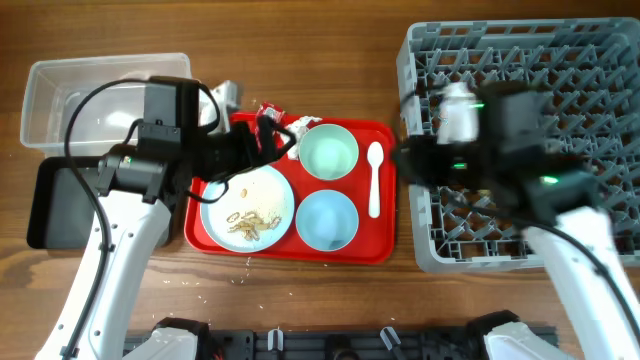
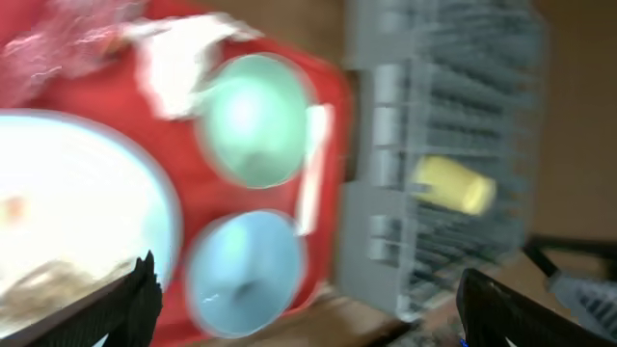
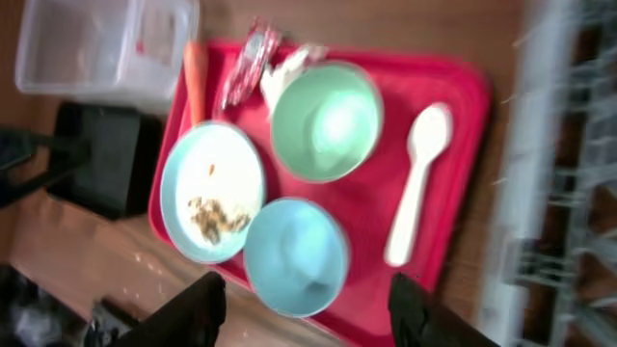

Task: Sort waste into correct bins and load items into the dishwasher rack
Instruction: 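Carry the yellow cup with the right gripper into the dish rack, then grasp the light-blue bowl with the right gripper, then place the light-blue bowl upside down in the rack's far corner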

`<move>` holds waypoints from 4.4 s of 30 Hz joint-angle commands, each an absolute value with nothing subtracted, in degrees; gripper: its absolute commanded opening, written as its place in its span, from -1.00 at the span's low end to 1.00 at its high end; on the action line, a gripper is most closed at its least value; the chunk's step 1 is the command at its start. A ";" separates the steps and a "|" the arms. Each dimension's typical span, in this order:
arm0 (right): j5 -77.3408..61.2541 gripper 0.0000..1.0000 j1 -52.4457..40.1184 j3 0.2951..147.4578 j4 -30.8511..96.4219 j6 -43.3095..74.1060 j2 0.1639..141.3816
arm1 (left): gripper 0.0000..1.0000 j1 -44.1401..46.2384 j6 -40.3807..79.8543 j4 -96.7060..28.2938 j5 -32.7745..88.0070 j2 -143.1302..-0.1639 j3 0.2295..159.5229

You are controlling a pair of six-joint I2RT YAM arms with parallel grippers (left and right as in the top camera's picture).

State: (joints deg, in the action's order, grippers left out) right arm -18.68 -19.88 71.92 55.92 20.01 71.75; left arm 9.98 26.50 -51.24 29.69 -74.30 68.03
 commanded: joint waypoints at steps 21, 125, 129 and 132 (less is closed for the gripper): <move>-9.21 -0.74 -34.72 71.48 57.34 31.29 108.53 | 1.00 9.10 27.46 -63.31 -4.82 -64.62 74.52; -13.96 0.49 19.35 73.54 26.85 24.62 90.74 | 0.99 9.10 27.44 -63.31 -4.82 -64.62 74.52; -10.96 0.49 19.55 73.54 20.82 25.82 96.05 | 1.00 9.10 27.46 -63.31 -4.80 -64.62 74.52; -9.89 0.48 19.59 73.54 18.81 27.53 100.14 | 1.00 9.10 27.46 -63.31 -4.82 -64.62 74.52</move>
State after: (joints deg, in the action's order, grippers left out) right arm -11.94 19.40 72.51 19.68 24.80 96.42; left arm 9.37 27.11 -63.44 -3.66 -64.60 73.80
